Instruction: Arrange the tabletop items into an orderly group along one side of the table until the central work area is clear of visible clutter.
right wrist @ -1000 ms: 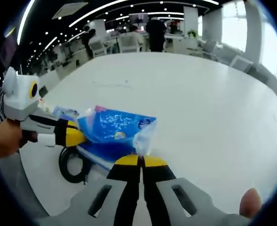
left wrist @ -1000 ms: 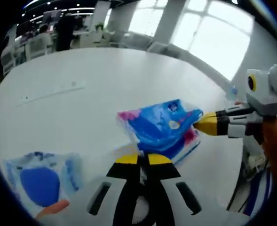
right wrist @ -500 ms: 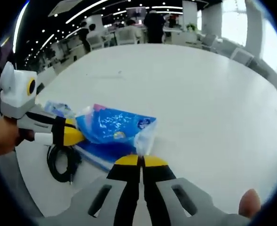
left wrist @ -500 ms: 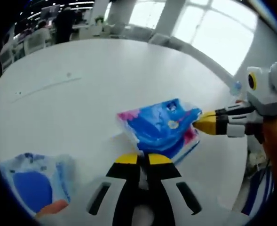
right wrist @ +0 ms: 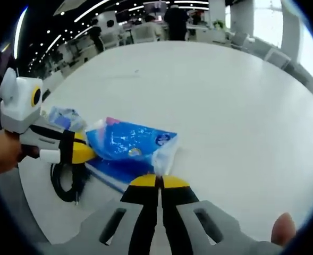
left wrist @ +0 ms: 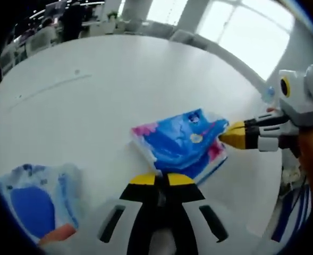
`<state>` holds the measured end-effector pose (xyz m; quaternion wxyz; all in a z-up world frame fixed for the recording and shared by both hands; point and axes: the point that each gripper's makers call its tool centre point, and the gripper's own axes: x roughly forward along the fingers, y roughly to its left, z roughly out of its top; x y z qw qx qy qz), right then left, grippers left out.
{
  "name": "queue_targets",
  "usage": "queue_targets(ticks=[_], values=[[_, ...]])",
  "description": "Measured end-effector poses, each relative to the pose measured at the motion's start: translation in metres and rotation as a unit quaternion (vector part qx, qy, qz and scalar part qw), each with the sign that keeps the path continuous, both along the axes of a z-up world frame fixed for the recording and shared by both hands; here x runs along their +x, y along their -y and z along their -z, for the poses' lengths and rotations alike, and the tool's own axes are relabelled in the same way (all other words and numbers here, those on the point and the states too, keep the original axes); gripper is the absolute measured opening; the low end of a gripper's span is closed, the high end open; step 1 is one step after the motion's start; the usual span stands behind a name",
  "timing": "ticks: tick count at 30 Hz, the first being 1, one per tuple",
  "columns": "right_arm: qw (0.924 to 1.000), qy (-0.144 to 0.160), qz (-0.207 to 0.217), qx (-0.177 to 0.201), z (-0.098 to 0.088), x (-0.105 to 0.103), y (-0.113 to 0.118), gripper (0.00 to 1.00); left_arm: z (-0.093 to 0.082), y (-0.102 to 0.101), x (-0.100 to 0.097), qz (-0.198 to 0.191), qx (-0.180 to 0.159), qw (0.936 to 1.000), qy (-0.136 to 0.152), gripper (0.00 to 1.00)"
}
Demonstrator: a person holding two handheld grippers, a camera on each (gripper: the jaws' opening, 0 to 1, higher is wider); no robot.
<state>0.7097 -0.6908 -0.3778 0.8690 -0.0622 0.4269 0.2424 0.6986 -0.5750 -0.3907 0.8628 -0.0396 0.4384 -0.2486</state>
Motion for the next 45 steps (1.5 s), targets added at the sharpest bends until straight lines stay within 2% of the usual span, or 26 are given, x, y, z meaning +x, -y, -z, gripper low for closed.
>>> queue_targets(ticks=[19, 35, 45], values=[[0.9996, -0.027, -0.005, 0.001, 0.007, -0.022, -0.004, 0.01, 0.004, -0.003, -0.028, -0.007, -0.004, 0.9994, -0.034, 0.01], [0.9997, -0.021, -0.002, 0.011, 0.008, -0.018, -0.005, 0.03, 0.005, -0.006, -0.016, -0.003, 0.009, 0.9997, -0.022, 0.08], [0.9997, -0.019, -0.011, 0.012, 0.008, -0.015, -0.017, 0.03, 0.004, -0.017, -0.013, -0.013, 0.012, 0.9997, -0.019, 0.12]])
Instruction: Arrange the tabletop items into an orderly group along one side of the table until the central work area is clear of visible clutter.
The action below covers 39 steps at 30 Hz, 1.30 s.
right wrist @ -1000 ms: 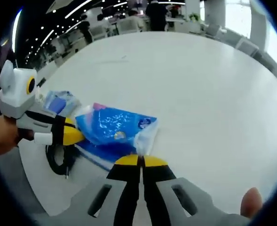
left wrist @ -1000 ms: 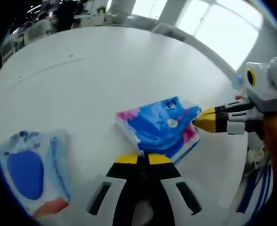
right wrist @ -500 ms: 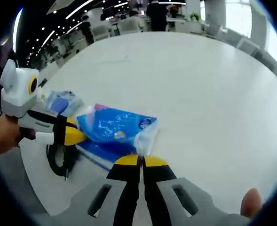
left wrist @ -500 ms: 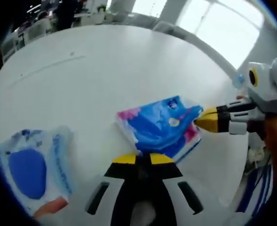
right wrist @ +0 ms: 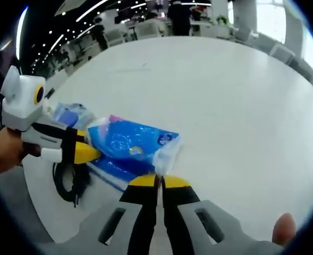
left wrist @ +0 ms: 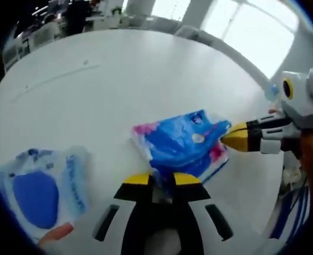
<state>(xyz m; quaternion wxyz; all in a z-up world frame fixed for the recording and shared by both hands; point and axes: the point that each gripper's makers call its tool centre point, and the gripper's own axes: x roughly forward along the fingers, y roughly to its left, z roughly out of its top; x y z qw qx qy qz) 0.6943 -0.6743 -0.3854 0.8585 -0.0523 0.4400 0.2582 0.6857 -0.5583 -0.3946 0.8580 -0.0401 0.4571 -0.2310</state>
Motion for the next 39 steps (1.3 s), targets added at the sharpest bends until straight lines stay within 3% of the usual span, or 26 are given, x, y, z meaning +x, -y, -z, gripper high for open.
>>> queue_targets(ticks=[8, 18, 24, 30, 39], values=[[1.0, 0.001, -0.002, -0.001, 0.0, 0.001, -0.001, 0.03, -0.007, -0.011, 0.003, -0.011, 0.007, 0.9999, 0.011, 0.2], [1.0, 0.002, -0.005, -0.004, 0.001, 0.003, -0.001, 0.03, -0.034, -0.021, -0.001, -0.012, -0.007, 0.9989, 0.044, 0.21], [1.0, 0.002, -0.007, -0.005, 0.001, 0.002, -0.002, 0.03, -0.072, -0.027, 0.004, -0.03, -0.06, 0.9947, 0.078, 0.2], [0.9999, 0.004, -0.012, -0.009, 0.001, 0.003, -0.003, 0.03, -0.106, -0.048, 0.007, -0.049, -0.086, 0.9888, 0.111, 0.19], [0.9994, 0.008, -0.031, -0.013, 0.001, 0.006, -0.014, 0.03, -0.111, -0.079, 0.008, -0.086, -0.101, 0.9842, 0.118, 0.17]])
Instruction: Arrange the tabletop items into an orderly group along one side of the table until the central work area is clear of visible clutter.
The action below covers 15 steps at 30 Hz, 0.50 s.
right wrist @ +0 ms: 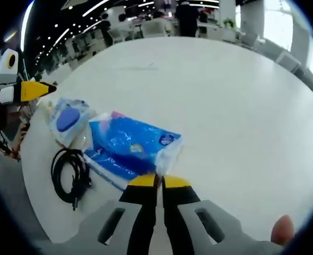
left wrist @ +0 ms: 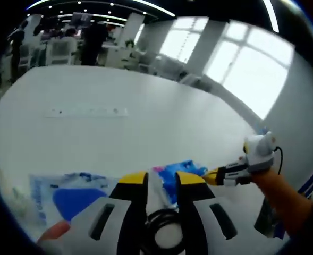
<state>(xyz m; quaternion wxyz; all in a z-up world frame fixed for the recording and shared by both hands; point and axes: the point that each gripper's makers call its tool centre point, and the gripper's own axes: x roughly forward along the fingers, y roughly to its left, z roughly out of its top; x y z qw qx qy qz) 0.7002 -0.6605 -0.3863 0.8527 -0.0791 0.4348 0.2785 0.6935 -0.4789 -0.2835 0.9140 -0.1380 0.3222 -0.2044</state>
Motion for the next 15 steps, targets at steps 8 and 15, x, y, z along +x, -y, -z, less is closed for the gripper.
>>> queue_targets(ticks=[8, 15], values=[[1.0, 0.002, -0.009, -0.004, 0.001, 0.003, -0.005, 0.06, 0.007, -0.018, -0.005, -0.017, -0.001, 0.9998, -0.006, 0.16], [1.0, 0.006, -0.005, -0.005, -0.003, -0.001, -0.003, 0.07, 0.006, -0.018, -0.017, -0.009, 0.003, 1.0, 0.0, 0.15]])
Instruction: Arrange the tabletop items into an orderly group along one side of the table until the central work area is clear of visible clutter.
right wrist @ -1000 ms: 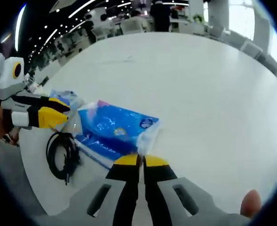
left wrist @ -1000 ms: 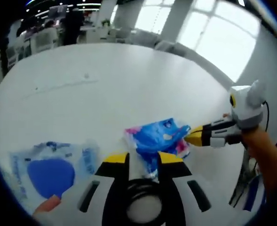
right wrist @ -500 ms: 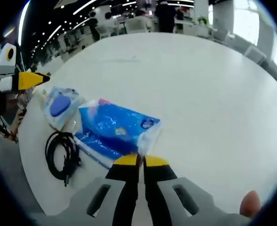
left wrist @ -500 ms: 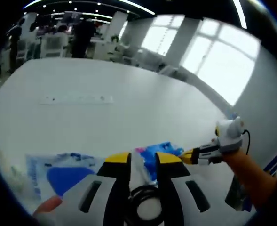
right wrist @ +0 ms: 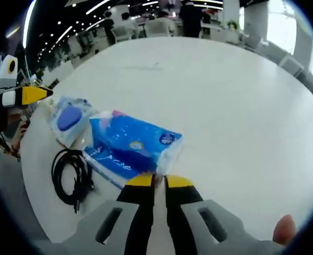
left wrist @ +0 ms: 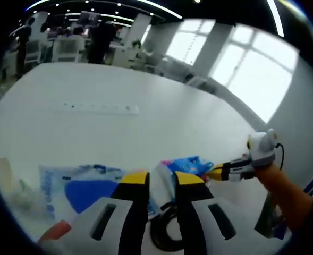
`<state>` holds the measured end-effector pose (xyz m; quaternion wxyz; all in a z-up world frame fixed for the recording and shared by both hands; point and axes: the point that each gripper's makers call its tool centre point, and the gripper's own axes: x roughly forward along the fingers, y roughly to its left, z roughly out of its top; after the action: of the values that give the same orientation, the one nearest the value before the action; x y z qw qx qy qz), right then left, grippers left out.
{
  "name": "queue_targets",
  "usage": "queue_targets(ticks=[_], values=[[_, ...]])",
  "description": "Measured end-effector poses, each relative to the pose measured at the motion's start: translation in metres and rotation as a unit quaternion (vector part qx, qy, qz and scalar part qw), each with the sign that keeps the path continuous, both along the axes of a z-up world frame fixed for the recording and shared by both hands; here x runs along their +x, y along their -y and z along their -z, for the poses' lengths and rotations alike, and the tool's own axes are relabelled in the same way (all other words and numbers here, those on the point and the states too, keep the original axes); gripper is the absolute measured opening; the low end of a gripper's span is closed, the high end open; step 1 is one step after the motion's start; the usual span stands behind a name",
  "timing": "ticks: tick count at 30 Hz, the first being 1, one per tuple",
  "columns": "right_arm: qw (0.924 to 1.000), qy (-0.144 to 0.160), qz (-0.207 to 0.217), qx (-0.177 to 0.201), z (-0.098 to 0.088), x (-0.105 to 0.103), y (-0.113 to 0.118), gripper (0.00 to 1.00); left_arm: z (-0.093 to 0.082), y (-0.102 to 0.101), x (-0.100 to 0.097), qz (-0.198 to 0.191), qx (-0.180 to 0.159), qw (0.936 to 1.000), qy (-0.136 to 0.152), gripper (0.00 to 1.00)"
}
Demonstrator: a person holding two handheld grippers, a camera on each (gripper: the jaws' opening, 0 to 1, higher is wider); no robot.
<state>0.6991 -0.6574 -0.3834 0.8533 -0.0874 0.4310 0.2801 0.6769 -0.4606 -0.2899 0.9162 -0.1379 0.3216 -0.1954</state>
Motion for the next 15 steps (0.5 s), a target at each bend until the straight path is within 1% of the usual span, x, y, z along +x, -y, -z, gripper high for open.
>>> queue_targets(ticks=[4, 6, 9, 11, 14, 15], values=[[0.9999, 0.008, 0.007, 0.001, -0.007, -0.003, 0.004, 0.08, 0.002, 0.0, -0.011, 0.011, 0.011, 0.9999, 0.004, 0.15], [0.9997, 0.019, 0.013, 0.005, -0.014, -0.005, 0.005, 0.09, 0.005, -0.001, -0.018, 0.017, 0.017, 0.9997, 0.004, 0.15], [0.9994, 0.027, 0.021, 0.0, -0.017, -0.005, 0.01, 0.13, 0.015, -0.003, -0.03, 0.022, 0.02, 0.9995, -0.006, 0.15], [0.9993, 0.028, 0.023, 0.002, -0.02, -0.009, 0.011, 0.12, 0.019, -0.003, -0.036, 0.023, 0.021, 0.9995, -0.008, 0.15], [0.9987, 0.039, 0.03, 0.014, -0.032, -0.018, 0.005, 0.13, 0.032, -0.006, -0.049, 0.026, 0.026, 0.9991, -0.02, 0.15], [0.998, 0.042, 0.034, 0.032, -0.036, -0.023, -0.002, 0.13, 0.036, -0.007, -0.052, 0.027, 0.029, 0.9989, -0.026, 0.15]])
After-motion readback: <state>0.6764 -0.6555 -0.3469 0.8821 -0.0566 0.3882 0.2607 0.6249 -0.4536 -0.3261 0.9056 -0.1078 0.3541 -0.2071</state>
